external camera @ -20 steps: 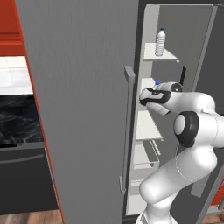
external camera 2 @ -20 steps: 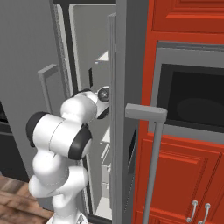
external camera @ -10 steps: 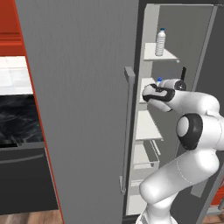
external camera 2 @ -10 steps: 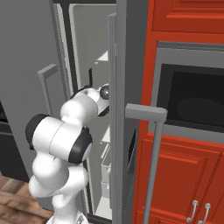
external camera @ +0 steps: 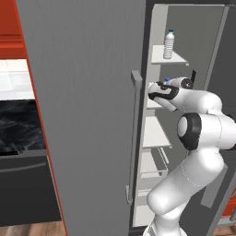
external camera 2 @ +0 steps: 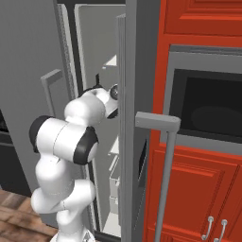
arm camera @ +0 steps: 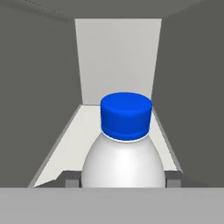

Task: Take the bottled waters from the counter and place them in the freezer to freeze. Close the freezer door after placing the bottles.

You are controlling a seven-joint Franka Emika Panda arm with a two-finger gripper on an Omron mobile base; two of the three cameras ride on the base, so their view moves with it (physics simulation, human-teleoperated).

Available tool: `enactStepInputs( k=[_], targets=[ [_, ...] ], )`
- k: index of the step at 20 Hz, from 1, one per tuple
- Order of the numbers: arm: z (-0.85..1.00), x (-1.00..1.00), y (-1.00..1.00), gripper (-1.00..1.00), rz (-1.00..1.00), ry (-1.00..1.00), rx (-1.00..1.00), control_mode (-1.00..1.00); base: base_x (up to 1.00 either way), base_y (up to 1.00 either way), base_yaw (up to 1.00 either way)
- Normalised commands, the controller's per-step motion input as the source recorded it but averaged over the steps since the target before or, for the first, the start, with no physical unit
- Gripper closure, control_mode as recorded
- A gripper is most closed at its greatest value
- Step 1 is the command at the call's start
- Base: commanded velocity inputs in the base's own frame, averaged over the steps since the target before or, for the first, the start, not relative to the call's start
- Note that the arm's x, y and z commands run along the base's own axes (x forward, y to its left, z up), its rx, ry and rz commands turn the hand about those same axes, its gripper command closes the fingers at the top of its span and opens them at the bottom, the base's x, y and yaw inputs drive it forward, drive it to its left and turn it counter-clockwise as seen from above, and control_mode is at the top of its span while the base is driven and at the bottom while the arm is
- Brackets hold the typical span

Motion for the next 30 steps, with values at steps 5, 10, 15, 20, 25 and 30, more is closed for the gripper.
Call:
enactStepInputs(
  k=[5, 10, 15, 20, 25, 30],
  targets=[
    [-0.17, 0.25, -0.04, 1.00, 0.00, 0.00, 0.00, -1.00, 0.00, 0.00, 0.00],
    [-0.44, 0.07, -0.04, 1.00, 0.00, 0.00, 0.00, -1.00, 0.00, 0.00, 0.00],
    [-0.52, 0.02, -0.08, 1.00, 0.00, -0.02, 0.00, -1.00, 0.00, 0.00, 0.00],
    [-0.01, 0.02, -0.08, 1.00, 0.00, -0.05, 0.00, -1.00, 0.00, 0.00, 0.00],
    [0.40, 0.00, -0.05, 1.00, 0.00, 0.00, 0.00, -1.00, 0.00, 0.00, 0.00],
    [0.00, 0.23, -0.05, 1.00, 0.00, 0.00, 0.00, -1.00, 0.00, 0.00, 0.00]
  ],
)
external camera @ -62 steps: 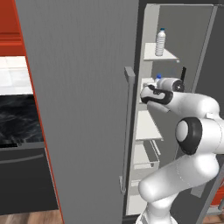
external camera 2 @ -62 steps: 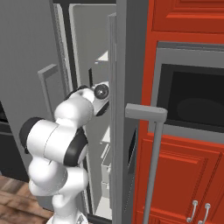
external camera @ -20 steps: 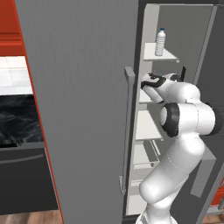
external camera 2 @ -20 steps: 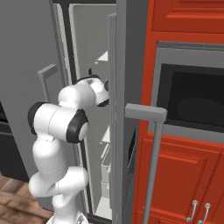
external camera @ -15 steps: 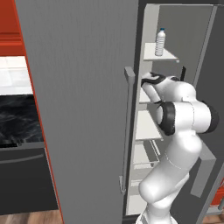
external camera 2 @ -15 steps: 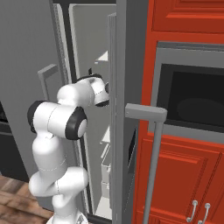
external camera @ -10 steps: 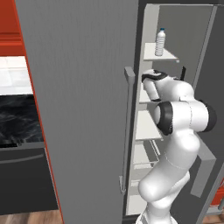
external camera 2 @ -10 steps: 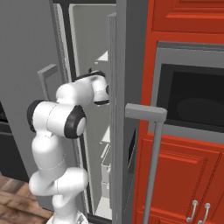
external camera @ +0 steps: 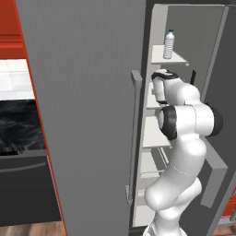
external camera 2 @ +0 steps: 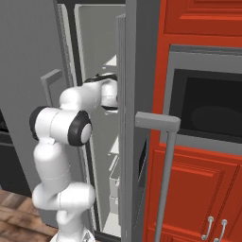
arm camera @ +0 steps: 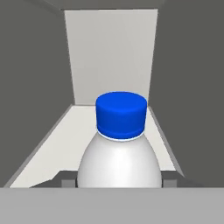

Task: Take the bottled waters from the counter and place them in the freezer to freeze. Close the freezer door after placing the bottles.

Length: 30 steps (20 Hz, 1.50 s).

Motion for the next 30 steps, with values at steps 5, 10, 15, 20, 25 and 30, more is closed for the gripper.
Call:
enactStepInputs(
  k=[5, 10, 15, 20, 25, 30],
  targets=[
    [0.00, 0.54, -0.06, 1.00, 0.00, 0.00, 0.00, -1.00, 0.00, 0.00, 0.00],
    [-0.05, 0.52, -0.04, 1.00, 0.00, 0.00, 0.00, -1.00, 0.00, 0.00, 0.00],
    [-0.41, 0.25, 0.00, 1.00, 0.00, 0.00, 0.00, -1.00, 0.00, 0.00, 0.00],
    [-0.61, 0.19, 0.00, 1.00, 0.00, 0.00, 0.00, -1.00, 0.00, 0.00, 0.00],
    [-0.70, 0.03, 0.00, 1.00, 0.00, 0.00, 0.00, -1.00, 0.00, 0.00, 0.00],
    [-0.08, 0.01, 0.00, -1.00, 0.01, 0.00, 0.00, -1.00, 0.00, 0.00, 0.00]
  ],
)
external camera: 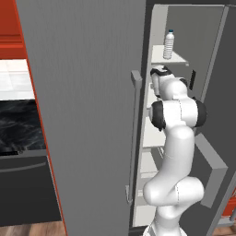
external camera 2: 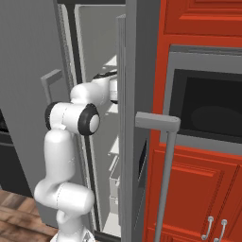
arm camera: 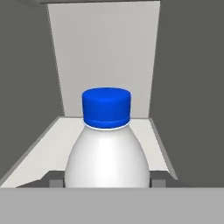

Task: Take the bottled waters from the counter and place them in the freezer to freeze. Close the freezer door after placing the bottles.

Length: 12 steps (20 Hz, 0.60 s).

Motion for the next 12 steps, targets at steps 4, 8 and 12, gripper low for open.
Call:
enactStepInputs(
  k=[4, 8, 12],
  targets=[
    [0.00, -0.02, 0.00, -1.00, 0.00, -0.01, 0.00, -1.00, 0.00, 0.00, 0.00],
    [0.00, -0.14, 0.00, -1.00, 0.00, -0.05, 0.00, -1.00, 0.00, 0.00, 0.00],
    [0.06, -0.22, 0.00, -1.00, 0.00, -0.11, -0.01, -1.00, 0.00, 0.00, 0.00]
  ],
)
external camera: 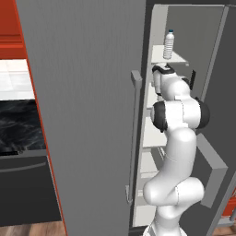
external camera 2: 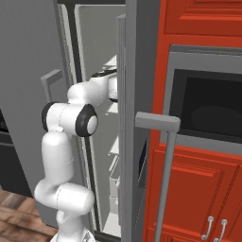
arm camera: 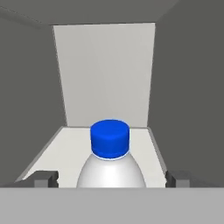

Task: Take the bottled waters from the counter and place them in the freezer to freeze. Close the freezer door after placing the bottles.

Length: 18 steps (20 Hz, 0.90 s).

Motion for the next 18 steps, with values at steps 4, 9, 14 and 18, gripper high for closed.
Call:
enactStepInputs(
  k=[4, 9, 14, 18],
  targets=[
    [0.12, -0.22, 0.00, -1.00, 0.00, -0.11, -0.01, -1.00, 0.00, 0.00, 0.00],
    [0.07, -0.31, 0.00, -1.00, 0.00, -0.07, -0.01, -1.00, 0.00, 0.00, 0.00],
    [0.00, -0.51, 0.01, -1.00, 0.00, -0.02, -0.07, -1.00, 0.00, 0.00, 0.00],
    [0.10, -0.40, 0.00, -1.00, 0.00, -0.06, -0.05, -1.00, 0.00, 0.00, 0.00]
  ],
)
